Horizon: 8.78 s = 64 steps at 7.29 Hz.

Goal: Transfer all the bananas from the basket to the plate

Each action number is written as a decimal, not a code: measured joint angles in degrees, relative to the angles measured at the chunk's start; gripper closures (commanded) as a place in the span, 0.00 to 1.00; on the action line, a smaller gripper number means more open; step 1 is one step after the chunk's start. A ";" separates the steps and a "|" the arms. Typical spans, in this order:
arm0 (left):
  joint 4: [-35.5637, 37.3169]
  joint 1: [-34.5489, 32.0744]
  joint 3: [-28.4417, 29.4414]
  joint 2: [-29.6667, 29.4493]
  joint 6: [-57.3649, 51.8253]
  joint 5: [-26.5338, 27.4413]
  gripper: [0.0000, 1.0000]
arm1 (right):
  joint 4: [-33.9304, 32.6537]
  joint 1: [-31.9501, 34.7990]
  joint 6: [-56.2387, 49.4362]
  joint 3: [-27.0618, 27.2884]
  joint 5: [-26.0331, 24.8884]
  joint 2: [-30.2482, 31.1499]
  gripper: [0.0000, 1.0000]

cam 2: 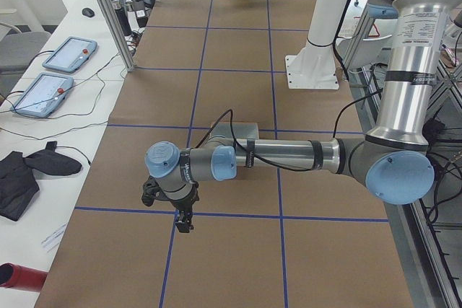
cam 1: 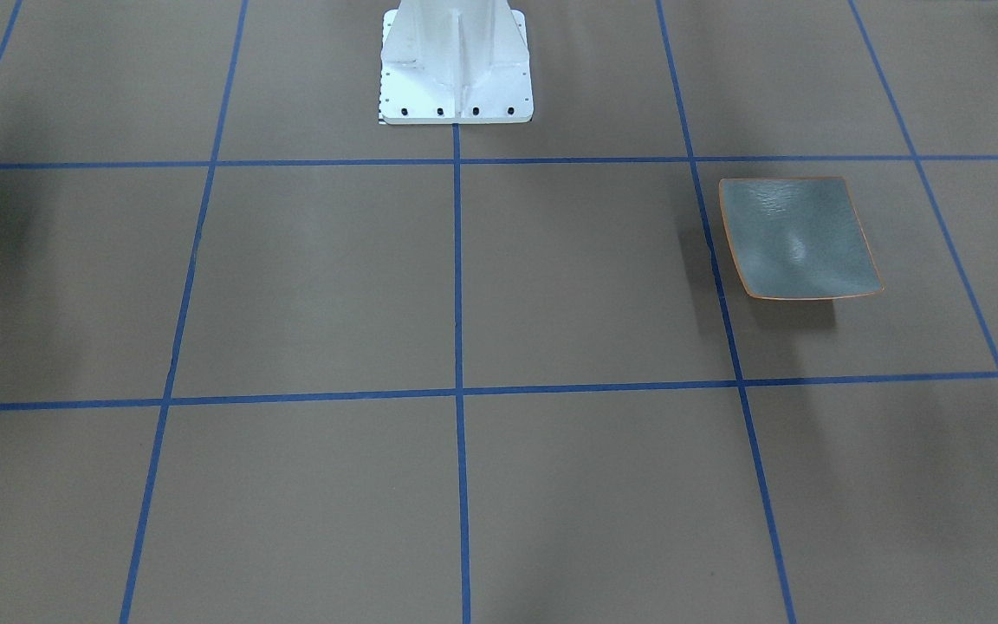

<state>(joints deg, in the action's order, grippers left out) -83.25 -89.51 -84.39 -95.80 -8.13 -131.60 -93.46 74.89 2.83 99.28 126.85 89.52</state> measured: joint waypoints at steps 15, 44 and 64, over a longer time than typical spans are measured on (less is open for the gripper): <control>-1.65 0.09 -0.39 0.17 -0.04 -0.06 0.00 | 0.52 -8.20 -0.02 -0.63 -9.13 11.09 0.00; -21.48 1.83 5.87 -4.08 3.24 -0.29 0.00 | -25.43 -10.43 -0.72 8.88 -8.85 -20.44 1.00; -53.18 35.17 0.70 -30.50 76.50 -2.86 0.01 | -17.64 -40.43 26.42 2.77 -9.08 -52.23 1.00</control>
<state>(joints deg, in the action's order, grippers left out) -136.43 -54.34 -83.69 -126.29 68.37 -134.46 -111.09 34.46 29.26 102.05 117.77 37.29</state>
